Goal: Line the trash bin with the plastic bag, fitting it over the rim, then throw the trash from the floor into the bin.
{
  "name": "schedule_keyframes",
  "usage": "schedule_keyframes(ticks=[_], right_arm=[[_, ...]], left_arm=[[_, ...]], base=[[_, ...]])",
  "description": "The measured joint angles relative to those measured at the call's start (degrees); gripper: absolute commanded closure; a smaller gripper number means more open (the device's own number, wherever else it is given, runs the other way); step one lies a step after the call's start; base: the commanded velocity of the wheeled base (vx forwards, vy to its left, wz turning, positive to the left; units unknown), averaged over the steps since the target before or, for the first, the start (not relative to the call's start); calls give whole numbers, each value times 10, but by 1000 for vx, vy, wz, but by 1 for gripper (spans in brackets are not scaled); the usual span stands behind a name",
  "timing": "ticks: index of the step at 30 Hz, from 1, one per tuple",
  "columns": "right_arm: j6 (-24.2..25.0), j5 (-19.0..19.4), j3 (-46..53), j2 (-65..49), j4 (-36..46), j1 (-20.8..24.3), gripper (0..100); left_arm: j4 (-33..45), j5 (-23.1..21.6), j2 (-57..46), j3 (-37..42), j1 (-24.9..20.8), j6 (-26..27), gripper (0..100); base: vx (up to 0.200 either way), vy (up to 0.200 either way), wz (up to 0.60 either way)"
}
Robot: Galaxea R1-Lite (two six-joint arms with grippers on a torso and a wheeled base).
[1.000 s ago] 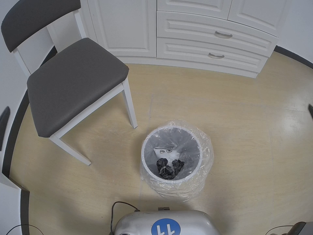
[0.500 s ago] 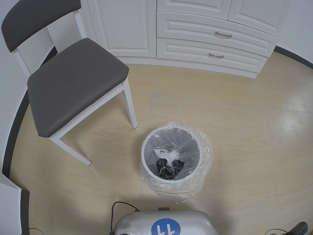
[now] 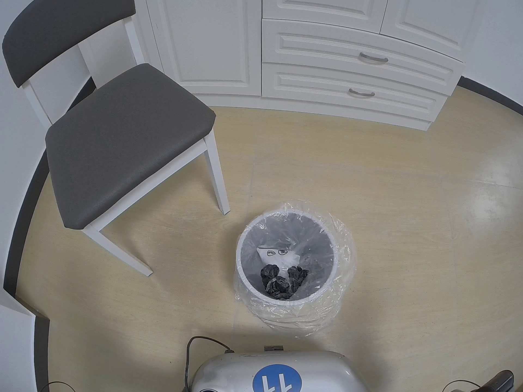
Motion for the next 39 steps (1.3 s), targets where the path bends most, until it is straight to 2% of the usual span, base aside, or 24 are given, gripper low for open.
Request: schedule_keyframes(ticks=[3, 9, 17, 22, 26, 28, 33, 37, 39], right_arm=[[1, 23, 9, -2, 4, 0, 0], [2, 36, 55, -3, 1, 0, 0], [30, 43, 93, -3, 7, 0, 0], [62, 48, 96, -3, 66, -1, 0], [79, 57, 96, -3, 126, -1, 0], [82, 71, 96, -3, 132, -1, 0], [80, 107, 96, -3, 133, -1, 0], [95, 180, 96, -3, 136, -1, 0], [103, 203, 96, -3, 137, -1, 0]], left_arm=[[1, 1, -2, 0, 3, 4, 0], [11, 1, -7, 22, -2, 8, 0], [30, -4, -26, 146, -19, 3, 0], [35, -37, -30, 231, -23, 4, 0], [77, -67, -31, 270, -24, 2, 0], [90, -90, -32, 276, -25, -1, 0], [91, -107, -32, 279, -26, -12, 0], [91, -127, -32, 281, -26, -18, 0], [93, -140, -32, 281, -26, -12, 0]], base=[[0, 0, 0], [0, 0, 0], [0, 0, 0], [0, 0, 0], [0, 0, 0], [0, 0, 0], [0, 0, 0], [0, 0, 0], [0, 0, 0]])
